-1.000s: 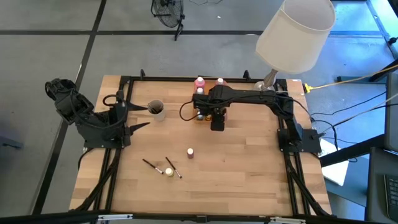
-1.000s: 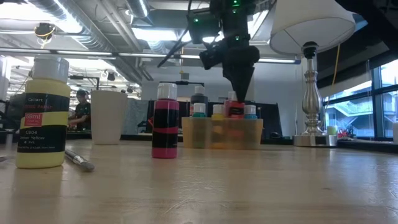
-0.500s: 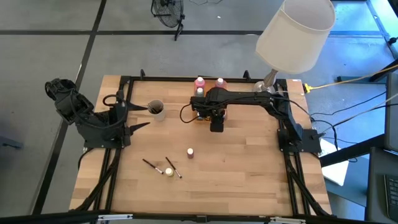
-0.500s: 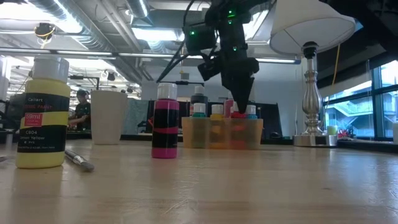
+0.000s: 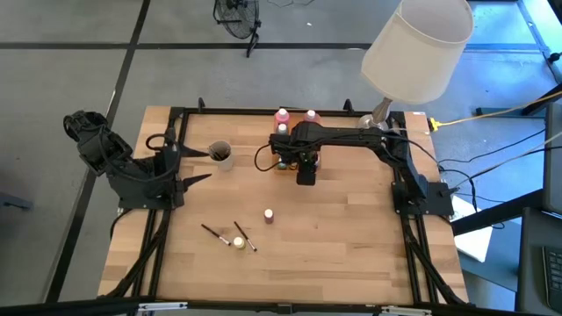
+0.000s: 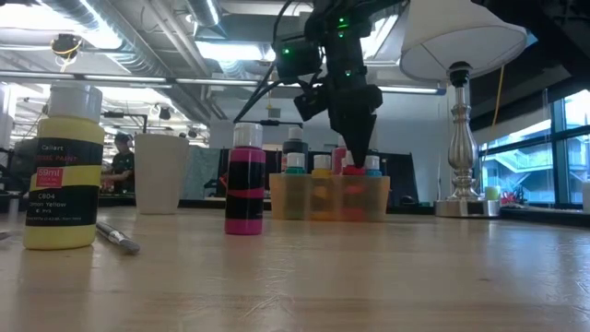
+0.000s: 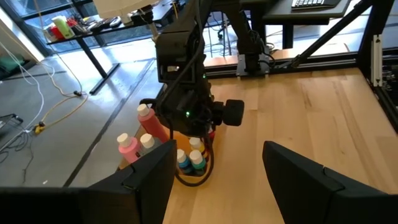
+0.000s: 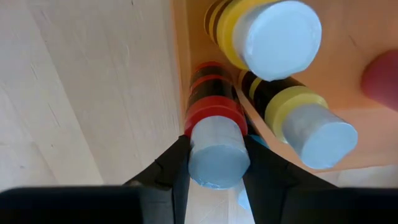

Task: Pick & Place Paint Supplies
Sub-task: Put the small red paint bottle into the orange bin

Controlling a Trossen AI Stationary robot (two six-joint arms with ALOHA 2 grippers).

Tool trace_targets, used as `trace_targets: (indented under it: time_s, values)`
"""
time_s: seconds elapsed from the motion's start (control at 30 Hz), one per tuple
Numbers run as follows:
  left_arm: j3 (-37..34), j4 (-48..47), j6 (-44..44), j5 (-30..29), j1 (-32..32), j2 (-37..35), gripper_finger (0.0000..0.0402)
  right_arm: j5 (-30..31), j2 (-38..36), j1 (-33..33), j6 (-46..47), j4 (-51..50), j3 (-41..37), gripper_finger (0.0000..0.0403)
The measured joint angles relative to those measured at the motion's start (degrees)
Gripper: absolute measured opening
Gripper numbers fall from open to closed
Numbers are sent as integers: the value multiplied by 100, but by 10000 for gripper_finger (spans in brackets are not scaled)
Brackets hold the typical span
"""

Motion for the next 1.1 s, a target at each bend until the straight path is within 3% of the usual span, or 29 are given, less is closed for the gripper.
trace_targets:
  time_s: [0.27,0.67,1.1]
  values:
    - [0,0,0,1,0,0,235,-7,0,0,-1,1,0,157]
    - [0,1,0,0,-2,0,235,-237,0,77,50,-20,0,176]
    - [0,2,0,-2,-2,1,235,219,0,114,304,-321,0,225]
